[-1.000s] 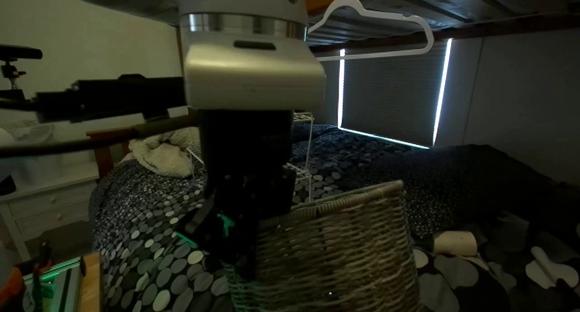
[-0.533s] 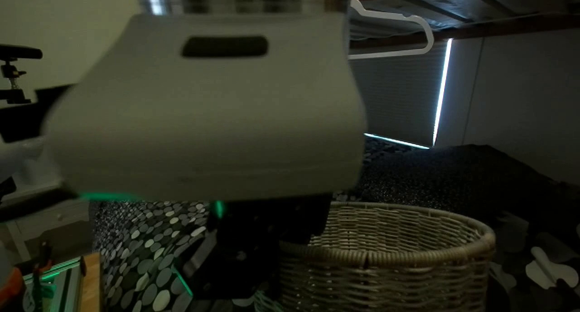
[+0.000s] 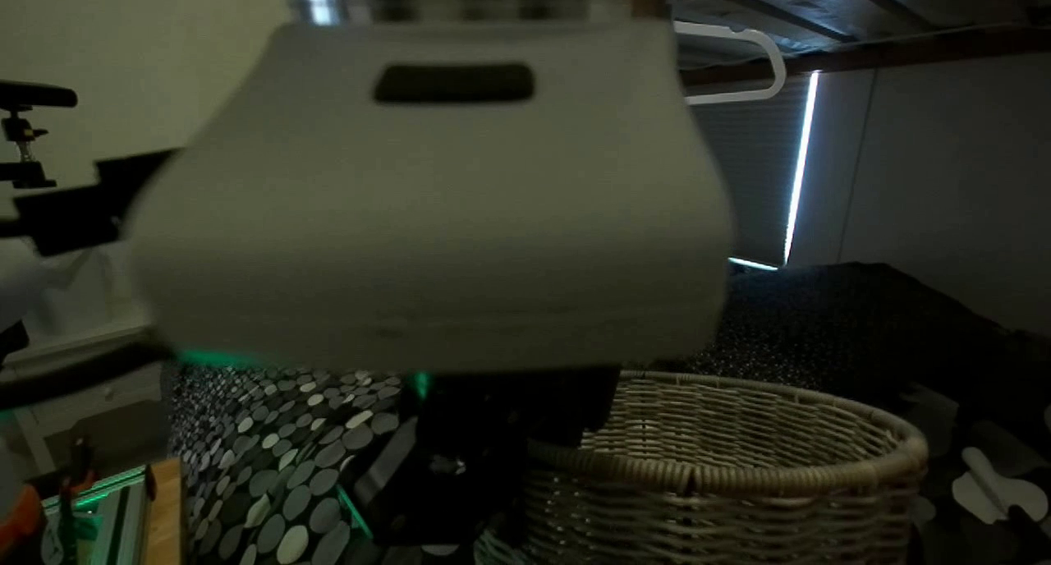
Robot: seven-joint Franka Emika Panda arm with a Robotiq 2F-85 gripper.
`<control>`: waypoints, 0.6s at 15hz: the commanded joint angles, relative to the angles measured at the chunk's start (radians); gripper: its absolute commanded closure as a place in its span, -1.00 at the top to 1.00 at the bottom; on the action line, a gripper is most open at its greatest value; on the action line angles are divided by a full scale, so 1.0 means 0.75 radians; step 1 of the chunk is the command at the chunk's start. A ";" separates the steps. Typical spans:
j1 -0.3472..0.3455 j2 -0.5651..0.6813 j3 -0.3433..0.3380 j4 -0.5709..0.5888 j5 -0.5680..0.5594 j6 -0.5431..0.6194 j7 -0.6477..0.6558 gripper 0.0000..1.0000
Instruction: Pick up the basket and place it the right way up on the bed
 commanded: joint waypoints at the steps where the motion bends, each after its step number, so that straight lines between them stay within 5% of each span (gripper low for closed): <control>1: -0.021 -0.042 0.023 0.025 -0.002 -0.002 0.059 -0.95; 9: -0.014 -0.091 0.112 0.053 -0.107 -0.007 0.240 -0.95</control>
